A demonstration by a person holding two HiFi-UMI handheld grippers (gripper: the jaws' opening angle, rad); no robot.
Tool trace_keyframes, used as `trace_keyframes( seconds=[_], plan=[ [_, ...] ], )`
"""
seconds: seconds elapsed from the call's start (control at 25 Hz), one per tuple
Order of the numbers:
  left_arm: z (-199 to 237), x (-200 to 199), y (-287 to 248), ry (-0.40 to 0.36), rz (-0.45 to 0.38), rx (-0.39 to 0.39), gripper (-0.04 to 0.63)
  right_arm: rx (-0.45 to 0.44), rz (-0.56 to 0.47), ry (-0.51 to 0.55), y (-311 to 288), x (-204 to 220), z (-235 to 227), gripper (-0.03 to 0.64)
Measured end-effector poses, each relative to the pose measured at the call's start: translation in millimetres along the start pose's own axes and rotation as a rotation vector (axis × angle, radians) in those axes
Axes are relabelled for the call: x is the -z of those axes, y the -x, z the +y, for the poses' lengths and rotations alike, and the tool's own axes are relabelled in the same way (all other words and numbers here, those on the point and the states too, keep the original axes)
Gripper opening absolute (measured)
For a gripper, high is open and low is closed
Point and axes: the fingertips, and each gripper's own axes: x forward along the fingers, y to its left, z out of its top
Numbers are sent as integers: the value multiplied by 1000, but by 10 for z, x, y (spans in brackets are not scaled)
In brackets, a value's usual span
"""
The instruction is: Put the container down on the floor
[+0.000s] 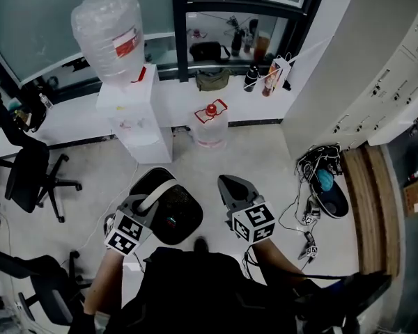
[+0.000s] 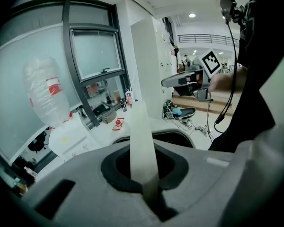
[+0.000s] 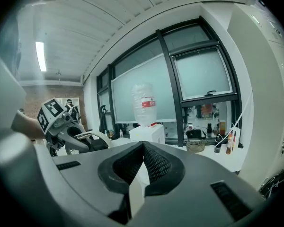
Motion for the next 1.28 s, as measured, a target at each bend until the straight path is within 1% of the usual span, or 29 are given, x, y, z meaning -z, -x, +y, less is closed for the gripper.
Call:
trace_keyframes(
  seconds=[0.12, 0.2, 0.36, 0.56, 0.68, 0.76, 0.84, 0.92, 1.08, 1.2, 1.24, 1.28],
  plan=[
    [59, -38, -118, -14, 7, 9, 15, 0, 2, -4, -78, 22, -89, -2],
    [97, -41, -194, -10, 8, 15, 15, 2, 10, -7, -139, 44, -140, -2],
    [205, 36, -288, 29, 13, 19, 15, -7, 25, -6, -282, 51, -124, -2],
    [485, 168, -330, 90, 7, 26, 15, -25, 41, 17, -647, -11, -14, -2],
    [677, 274, -332, 79, 15, 31, 15, -25, 44, 16, -919, -67, 69, -2],
    [812, 392, -327, 64, 29, 37, 15, -41, 50, 24, -1118, -96, 179, -2],
    [961, 498, -307, 35, 36, 47, 15, -88, 52, 64, -1334, -138, 355, -2],
    [1128, 581, -279, -15, 38, 61, 15, -151, 55, 123, -1572, -186, 564, -2],
    [1463, 730, -213, -112, 48, 95, 15, -312, 81, 201, -2038, -241, 1024, 5],
    [1723, 852, -168, -150, 57, 118, 15, -415, 109, 254, -2356, -247, 1344, 9],
    [1812, 889, -154, -157, 57, 126, 15, -453, 124, 268, -2453, -244, 1455, 19],
    [1897, 924, -139, -163, 57, 136, 15, -491, 146, 281, -2542, -229, 1566, 69]
  ],
)
